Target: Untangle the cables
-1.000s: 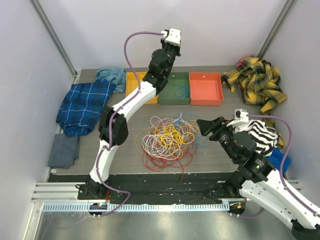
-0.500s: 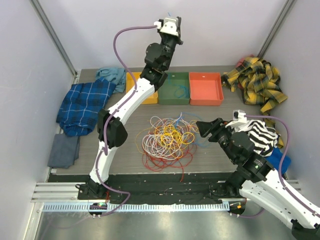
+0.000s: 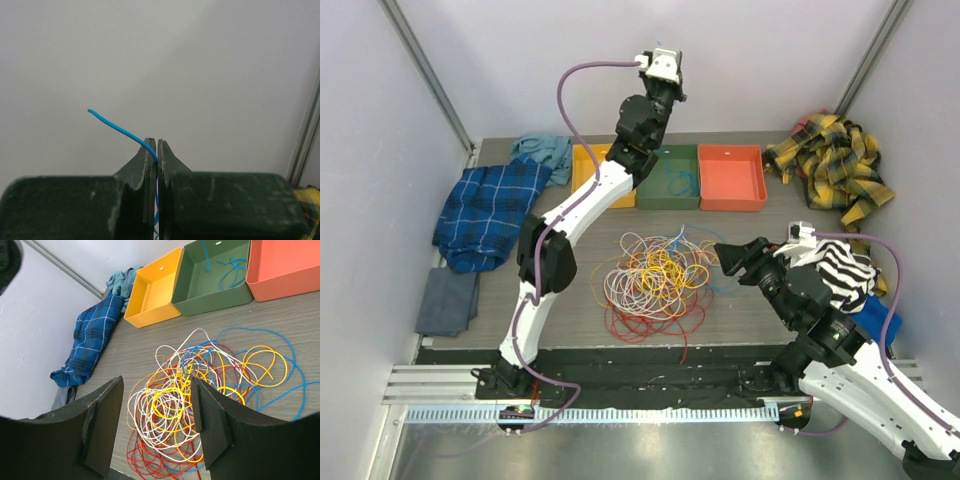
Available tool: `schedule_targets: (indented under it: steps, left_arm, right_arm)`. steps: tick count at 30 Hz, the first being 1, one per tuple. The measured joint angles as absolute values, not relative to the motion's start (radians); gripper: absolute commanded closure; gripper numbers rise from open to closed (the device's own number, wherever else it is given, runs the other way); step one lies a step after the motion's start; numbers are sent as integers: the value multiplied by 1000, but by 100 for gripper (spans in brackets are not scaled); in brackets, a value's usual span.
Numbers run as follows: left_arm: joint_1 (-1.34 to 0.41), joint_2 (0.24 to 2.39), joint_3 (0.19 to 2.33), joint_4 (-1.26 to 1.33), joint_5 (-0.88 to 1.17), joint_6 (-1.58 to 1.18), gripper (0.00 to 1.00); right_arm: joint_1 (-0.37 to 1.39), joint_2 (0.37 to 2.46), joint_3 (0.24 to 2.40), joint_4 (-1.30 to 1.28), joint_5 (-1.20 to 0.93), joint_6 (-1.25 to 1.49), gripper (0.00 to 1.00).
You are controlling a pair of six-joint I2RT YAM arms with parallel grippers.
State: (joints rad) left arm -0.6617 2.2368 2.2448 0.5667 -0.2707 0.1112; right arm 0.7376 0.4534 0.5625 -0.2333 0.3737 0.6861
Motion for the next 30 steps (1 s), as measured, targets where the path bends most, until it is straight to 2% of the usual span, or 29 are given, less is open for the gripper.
schedule_targets:
  steps: [1,2,3,4,12,18,21,22,24,25,26,27,30]
  left_arm:
    - [-659,2249,2242,568,-276,107,92]
    - [-656,2264,2241,568,-281,101,73]
    - [-652,2279,2241,565,-281,89,46]
    - [-646,2292,2238,560,-285,81,1]
    - [-624,2297,2133,468,-289,6,0]
    - [-694,2086,1881,390,-313,16,3]
    - [-734,1978,1858,366,-273,27,23]
    - [-747,1960,1885,360,-266,37,37]
    - [-757,1956,1964,367,-255,52,45]
    - [-757,1955,1996,381,-248,57,53]
    - [-752,1953,2015,392,-245,57,55]
    - [-745,1953,2030,399,-243,53,54]
    - [-728,1953,2040,393,-253,43,26]
  right_arm:
    - [738,453,562,-237,375,686,36]
    - [738,454,562,-241,376,685,35]
    - [738,455,562,-244,376,685,34]
    - [738,457,561,-245,377,685,33]
    - [738,495,561,-260,397,663,33]
    - [737,508,563,-255,426,641,33]
    - [738,524,564,-246,428,641,34]
    - [738,527,564,-241,427,642,34]
    - [738,530,564,-236,424,651,34]
    - [738,529,564,-236,424,654,34]
    - [738,524,563,-234,424,659,34]
    - [738,519,562,-234,424,663,34]
    - [738,495,553,-233,425,673,34]
